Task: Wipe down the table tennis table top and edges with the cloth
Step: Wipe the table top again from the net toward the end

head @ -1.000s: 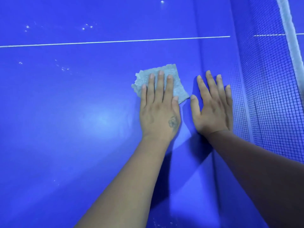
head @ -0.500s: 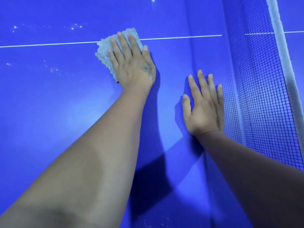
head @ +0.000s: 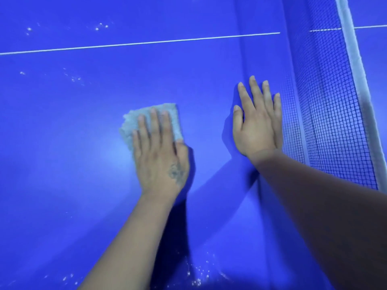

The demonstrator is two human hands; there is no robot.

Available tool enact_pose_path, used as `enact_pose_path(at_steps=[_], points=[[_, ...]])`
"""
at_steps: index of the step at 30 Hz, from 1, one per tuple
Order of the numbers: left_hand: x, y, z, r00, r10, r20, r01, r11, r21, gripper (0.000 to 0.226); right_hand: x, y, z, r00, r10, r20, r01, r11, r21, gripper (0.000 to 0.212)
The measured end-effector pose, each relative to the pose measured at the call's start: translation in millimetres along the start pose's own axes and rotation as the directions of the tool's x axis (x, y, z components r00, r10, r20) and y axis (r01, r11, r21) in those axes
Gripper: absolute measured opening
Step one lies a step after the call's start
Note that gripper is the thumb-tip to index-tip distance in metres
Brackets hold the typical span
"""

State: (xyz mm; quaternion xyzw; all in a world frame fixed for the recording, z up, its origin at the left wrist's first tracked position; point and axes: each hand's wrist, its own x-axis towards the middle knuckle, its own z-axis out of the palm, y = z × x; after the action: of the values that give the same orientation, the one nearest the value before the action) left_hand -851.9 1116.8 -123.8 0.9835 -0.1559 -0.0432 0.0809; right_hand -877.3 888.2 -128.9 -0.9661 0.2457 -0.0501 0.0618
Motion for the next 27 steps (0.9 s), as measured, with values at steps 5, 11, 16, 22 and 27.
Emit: enact_pose_path(at_steps=[5,11,16,22,27], points=[[66.1,-27.6,-10.0,0.983,-0.182,-0.011,0.182,0.983,0.027,0.074,-2.0,-0.2,0.0,1.000,-0.001,0.008,0.001,1.000,-0.011,0.062],[104.5,39.8,3.2,0.996,-0.084,-0.038,0.085,0.996,0.020,0.069,-1.9,-2.3,0.2,1.000,0.000,0.006,0.000,1.000,0.005,0.065],[32.2,70.6,17.5,0.970,0.237,-0.058,-0.237,0.971,0.015,0.063,-6.1,-3.2,-5.7,0.999,-0.040,-0.005,0.041,0.998,0.041,0.069],[-90.2,22.5,7.6,0.959,0.281,0.026,-0.281,0.960,0.001,0.069,-65.9,-3.0,-17.9,0.989,-0.144,-0.018,0.145,0.988,0.060,0.067],[-117.5,-30.9,-1.9,0.994,0.074,0.083,-0.075,0.997,0.011,0.085,-170.1,-2.9,-22.1,0.986,-0.156,0.066,0.150,0.985,0.082,0.064]])
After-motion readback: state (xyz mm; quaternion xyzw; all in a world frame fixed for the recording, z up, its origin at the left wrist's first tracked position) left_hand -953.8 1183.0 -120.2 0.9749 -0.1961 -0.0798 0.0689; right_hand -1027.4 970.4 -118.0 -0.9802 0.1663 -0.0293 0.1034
